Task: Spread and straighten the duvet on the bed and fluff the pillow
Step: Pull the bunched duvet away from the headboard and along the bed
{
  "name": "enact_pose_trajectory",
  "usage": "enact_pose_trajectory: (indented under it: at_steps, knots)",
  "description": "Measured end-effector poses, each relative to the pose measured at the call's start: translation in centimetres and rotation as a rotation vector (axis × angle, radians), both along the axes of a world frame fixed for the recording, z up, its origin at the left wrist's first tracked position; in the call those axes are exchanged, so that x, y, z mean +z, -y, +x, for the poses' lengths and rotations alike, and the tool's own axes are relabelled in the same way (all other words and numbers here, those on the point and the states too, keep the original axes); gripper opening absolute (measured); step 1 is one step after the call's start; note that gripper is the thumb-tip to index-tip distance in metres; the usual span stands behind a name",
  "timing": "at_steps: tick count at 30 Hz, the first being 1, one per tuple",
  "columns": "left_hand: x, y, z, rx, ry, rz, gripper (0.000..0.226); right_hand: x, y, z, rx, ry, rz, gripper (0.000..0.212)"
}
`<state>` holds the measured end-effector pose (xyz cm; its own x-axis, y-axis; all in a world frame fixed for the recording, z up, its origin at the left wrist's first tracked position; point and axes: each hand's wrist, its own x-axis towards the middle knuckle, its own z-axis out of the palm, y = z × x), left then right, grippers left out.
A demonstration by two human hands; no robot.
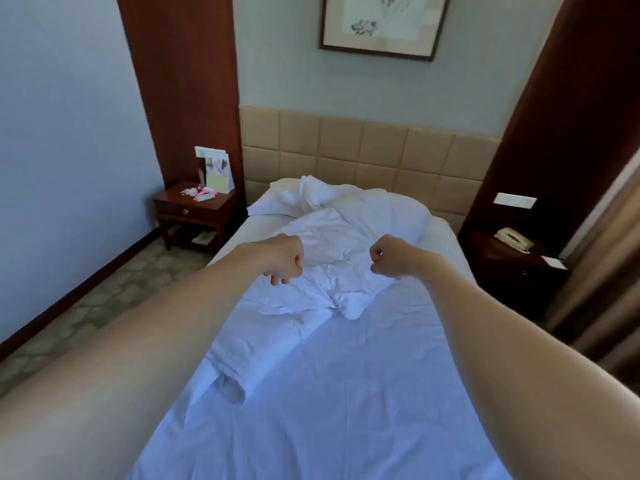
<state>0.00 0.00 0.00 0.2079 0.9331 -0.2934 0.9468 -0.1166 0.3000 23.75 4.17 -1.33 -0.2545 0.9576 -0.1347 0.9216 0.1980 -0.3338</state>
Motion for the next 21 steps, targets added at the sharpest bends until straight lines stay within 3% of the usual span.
enact_pose_trajectory:
  at_steps: [10,21]
  knots:
    - [-4.5,2.6,-12.9,0.090,-0.005,-0.046,0.015,-5.9,2.0,-14.9,0.116,-0.045,-0.191,0.018]
    - [-6.2,4.6,-33.6,0.195,0.001,-0.070,0.015,-8.2,0.8,-35.3,0.259,-0.100,-0.179,0.033]
